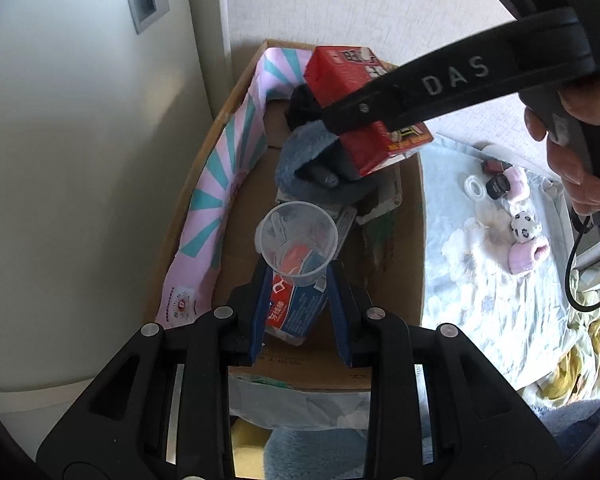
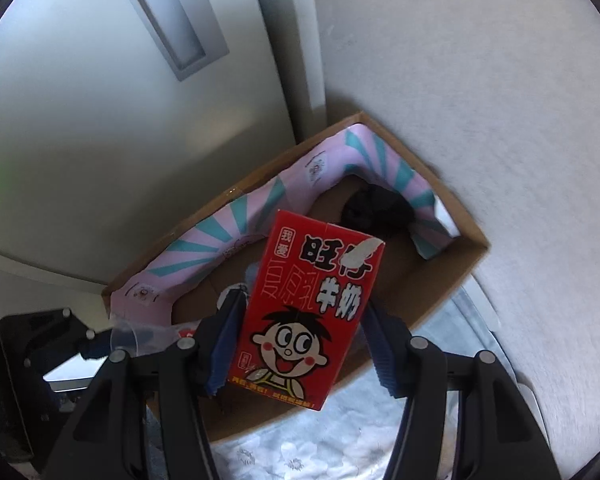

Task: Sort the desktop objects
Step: 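Carry the clear cup and red milk carton into the cardboard box and release both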

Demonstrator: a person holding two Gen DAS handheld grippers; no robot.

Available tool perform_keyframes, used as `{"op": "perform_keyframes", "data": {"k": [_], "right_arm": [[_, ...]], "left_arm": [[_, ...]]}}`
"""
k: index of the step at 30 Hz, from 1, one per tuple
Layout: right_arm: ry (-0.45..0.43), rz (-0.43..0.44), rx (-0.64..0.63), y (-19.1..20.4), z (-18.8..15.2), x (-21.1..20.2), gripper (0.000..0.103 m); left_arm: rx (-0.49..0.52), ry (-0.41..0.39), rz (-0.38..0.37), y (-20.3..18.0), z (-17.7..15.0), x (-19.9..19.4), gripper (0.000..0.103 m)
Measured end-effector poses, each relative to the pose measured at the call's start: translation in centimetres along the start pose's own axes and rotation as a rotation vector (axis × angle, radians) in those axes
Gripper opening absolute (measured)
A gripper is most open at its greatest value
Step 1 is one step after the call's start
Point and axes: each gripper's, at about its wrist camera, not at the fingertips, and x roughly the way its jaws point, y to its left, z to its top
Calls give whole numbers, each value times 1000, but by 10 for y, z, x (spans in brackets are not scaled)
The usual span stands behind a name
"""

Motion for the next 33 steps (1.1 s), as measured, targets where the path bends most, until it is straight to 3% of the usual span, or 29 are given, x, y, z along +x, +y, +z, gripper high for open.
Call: {"op": "perform_keyframes", "data": {"k": [13, 15, 16, 17, 18, 19, 22, 33], "right_arm": [[9, 50, 19, -3, 18, 7, 54], [7, 61, 50, -6, 21, 9, 55], [7, 60, 73, -9, 21, 10, 61], [8, 64, 98, -13, 21, 12, 69], [-9, 78, 119, -16, 20, 11, 91], [-36, 90, 139, -20, 20, 9, 103], [-86, 106, 190, -28, 17, 1, 103], [-187, 90, 191, -43, -10, -48, 103]], "left_arm": [[34, 14, -20, 4, 9, 10, 26], [51, 31, -21, 1, 11, 12, 42], [63, 29, 6, -1, 12, 13, 91], [78, 6, 29, -4, 12, 11, 101], [91, -18, 34, -6, 10, 11, 103], [98, -31, 22, -7, 9, 11, 103], [89, -54, -30, -8, 5, 14, 103], [92, -84, -27, -7, 8, 23, 103]]}}
